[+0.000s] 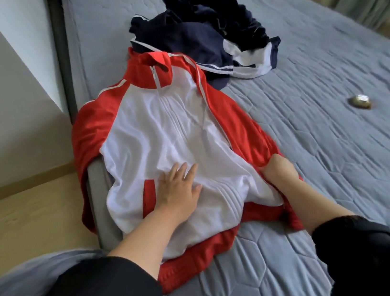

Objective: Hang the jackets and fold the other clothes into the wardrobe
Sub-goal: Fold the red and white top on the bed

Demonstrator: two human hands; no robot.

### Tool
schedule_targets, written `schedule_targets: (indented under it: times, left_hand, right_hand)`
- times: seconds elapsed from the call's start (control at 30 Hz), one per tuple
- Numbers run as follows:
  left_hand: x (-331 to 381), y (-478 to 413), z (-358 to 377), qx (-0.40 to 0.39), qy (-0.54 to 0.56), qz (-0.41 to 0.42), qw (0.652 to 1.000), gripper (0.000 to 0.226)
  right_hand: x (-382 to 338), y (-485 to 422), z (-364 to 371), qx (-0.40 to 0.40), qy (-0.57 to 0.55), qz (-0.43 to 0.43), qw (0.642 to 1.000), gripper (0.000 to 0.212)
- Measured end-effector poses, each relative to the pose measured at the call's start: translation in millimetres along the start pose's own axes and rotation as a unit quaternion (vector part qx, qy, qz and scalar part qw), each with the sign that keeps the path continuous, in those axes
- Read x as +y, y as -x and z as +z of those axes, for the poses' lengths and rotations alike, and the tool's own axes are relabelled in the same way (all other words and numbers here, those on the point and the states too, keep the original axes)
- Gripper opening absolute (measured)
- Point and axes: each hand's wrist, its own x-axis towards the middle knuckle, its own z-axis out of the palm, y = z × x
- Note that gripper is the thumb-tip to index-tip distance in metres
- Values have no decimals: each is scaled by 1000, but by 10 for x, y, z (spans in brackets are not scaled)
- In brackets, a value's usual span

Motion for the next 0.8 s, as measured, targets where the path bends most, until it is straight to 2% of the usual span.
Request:
schedule_targets:
  times: [0.07,0.13,0.2,0.3,0.33,0.37,0.43,0.5,0.53,0.57,0.63,0.7,0.77,0.8]
  left_hand:
    - [99,-23,10,-2,9,1,1000,60]
    - [189,-33,15,-4,19,18,1000,58]
    - [241,-38,3,2,37,30,999,57]
    - [337,-42,-53,17,82,35,996,56]
    - [387,-37,-69,27,96,42,994,56]
    - [440,-31,-78,38,110,54,992,57]
    - [542,-5,-75,50,125,89,987,60]
    - [596,35,-46,46,100,136,985,68]
    - [611,55,-22,39,79,158,984,74]
    - [614,74,0,30,60,174,982,80]
    - [604,98,42,17,58,178,982,84]
    - [555,86,66,10,161,127,979,75]
    - [467,65,55,0,265,46,963,57]
    - [420,56,52,-3,280,25,960,49]
  right_hand:
    - [121,-83,3,-29,61,-35,997,41]
    - [198,-189,-128,3,9,-12,1000,30]
    - [269,-350,-425,116,-144,57,981,25]
    - [356,-501,-962,337,-302,83,888,25]
    - [368,-517,-1076,370,-327,59,868,28]
    - [356,-497,-1135,361,-340,32,868,33]
    - [323,-439,-1051,266,-311,-9,913,36]
    - [320,-337,-761,78,-235,-2,969,24]
    - [315,-230,-603,-39,-218,29,975,33]
    - [329,-113,-461,-149,-213,67,963,45]
    - [426,47,-249,-269,-235,82,930,59]
    - [601,120,-128,-317,-355,27,879,61]
    - [772,181,-95,-387,-518,-40,762,73]
    - [844,212,-91,-427,-551,-85,712,80]
